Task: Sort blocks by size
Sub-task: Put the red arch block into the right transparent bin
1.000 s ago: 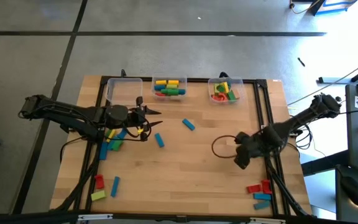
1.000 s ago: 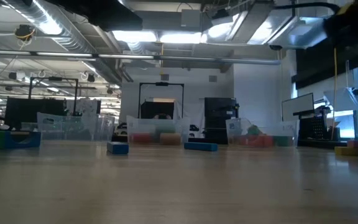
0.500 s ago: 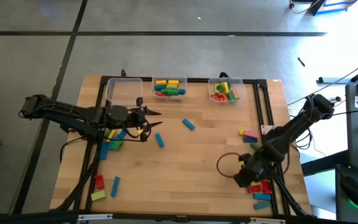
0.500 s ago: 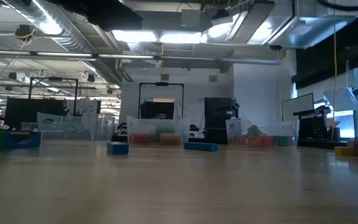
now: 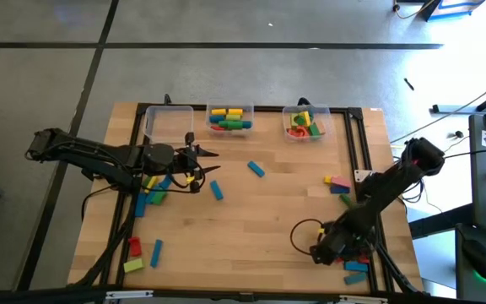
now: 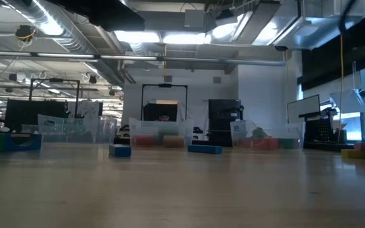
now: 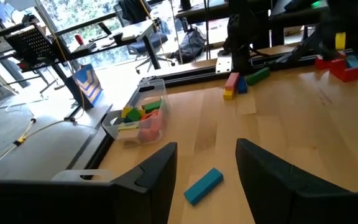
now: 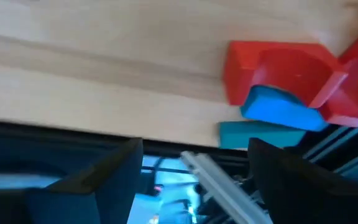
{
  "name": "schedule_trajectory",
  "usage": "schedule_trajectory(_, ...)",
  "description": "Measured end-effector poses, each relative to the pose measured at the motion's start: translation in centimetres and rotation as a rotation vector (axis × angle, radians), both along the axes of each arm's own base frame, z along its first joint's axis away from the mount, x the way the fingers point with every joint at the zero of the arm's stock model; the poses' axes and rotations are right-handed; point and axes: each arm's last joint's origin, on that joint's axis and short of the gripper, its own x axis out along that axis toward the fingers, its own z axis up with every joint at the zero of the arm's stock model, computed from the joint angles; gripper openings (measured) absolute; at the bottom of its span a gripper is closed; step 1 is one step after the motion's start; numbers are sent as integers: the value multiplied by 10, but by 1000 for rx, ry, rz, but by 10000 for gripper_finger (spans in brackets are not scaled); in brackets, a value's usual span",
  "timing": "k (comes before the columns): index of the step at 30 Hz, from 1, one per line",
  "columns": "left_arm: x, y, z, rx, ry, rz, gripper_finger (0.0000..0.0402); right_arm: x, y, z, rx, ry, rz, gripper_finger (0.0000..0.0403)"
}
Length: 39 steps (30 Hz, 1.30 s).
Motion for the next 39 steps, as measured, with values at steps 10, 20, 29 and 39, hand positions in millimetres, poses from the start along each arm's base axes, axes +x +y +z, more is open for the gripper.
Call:
schedule_trajectory(10,0,0,0,-34,-10,9,159,2,3,-37,-102,91,123,265)
schedule_trajectory(20,0,0,1,-29,-15,8,159,3,3,-46,-134,64,202,149)
schedule_trajectory(29,0,0,0,-36,-15,9,159,4,2,-45,-105,-2,328,51)
schedule_trajectory(39,0,0,0,-39,-15,10,159,23,-4,-22,-143,-82,419,47)
